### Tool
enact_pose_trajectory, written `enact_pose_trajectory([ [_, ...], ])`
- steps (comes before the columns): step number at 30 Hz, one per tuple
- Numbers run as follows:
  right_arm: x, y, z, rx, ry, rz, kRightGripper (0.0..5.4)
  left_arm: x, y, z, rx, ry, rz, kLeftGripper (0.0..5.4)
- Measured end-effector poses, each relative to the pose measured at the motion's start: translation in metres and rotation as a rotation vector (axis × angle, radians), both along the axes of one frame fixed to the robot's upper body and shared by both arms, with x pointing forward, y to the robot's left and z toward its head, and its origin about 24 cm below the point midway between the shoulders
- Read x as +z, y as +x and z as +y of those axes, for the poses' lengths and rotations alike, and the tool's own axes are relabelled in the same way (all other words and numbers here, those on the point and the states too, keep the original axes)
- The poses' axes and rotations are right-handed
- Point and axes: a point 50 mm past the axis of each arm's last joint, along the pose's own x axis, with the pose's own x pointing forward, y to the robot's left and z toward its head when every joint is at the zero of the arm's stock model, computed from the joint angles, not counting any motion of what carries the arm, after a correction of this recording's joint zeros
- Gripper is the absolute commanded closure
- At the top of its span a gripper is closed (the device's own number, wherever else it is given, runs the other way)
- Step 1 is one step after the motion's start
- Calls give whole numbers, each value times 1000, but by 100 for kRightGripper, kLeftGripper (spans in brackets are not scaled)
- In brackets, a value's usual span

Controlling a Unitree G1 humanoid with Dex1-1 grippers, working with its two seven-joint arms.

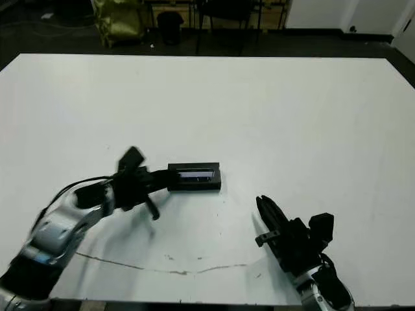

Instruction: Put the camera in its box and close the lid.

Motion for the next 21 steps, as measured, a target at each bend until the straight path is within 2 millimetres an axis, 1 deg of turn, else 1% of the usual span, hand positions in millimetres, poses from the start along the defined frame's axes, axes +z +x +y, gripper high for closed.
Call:
enact_pose_trajectory([
  [2,9,1,0,-16,-5,-29,540,18,-6,10,49,-67,-53,537],
  [4,20,2,0,-42,-10,-51,540,30,-13,21,91,-121,-101,537],
  [6,30,2,-2,-84,-33,-64,540,37,-21,33,143,-163,-126,537],
  [8,36,2,-4,-122,-51,-78,540,39,-30,42,187,-204,-132,537],
  [11,42,6,-7,-139,-45,-103,540,37,-42,55,270,-254,-129,537],
  [15,46,11,-8,-188,-59,-95,540,29,-52,63,405,-315,-148,537],
  [18,47,12,-8,-242,-66,-73,540,18,-55,64,535,-355,-173,537],
  [21,44,13,-5,-312,-62,-57,540,-1,-55,60,655,-422,-184,537],
])
